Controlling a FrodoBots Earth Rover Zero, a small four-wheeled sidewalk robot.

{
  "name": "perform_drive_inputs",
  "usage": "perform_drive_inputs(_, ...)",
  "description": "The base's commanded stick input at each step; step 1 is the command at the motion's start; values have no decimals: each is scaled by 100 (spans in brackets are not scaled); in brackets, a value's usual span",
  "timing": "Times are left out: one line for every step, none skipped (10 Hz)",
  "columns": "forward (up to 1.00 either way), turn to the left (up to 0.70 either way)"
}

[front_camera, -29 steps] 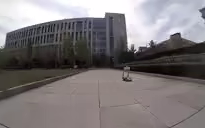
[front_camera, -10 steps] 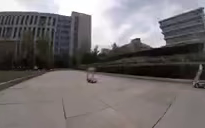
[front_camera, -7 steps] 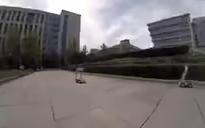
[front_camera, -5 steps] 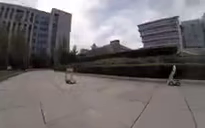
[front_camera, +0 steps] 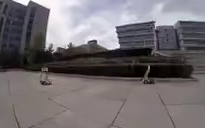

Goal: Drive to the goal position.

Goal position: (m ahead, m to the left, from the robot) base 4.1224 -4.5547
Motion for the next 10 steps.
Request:
perform_drive_inputs(0,-45)
perform_drive_inputs(0,-45)
perform_drive_inputs(0,-45)
perform_drive_inputs(0,-45)
perform_drive_inputs(0,-45)
perform_drive_inputs(0,-45)
perform_drive_inputs(0,-45)
perform_drive_inputs(0,-45)
perform_drive_inputs(56,-31)
perform_drive_inputs(70,-27)
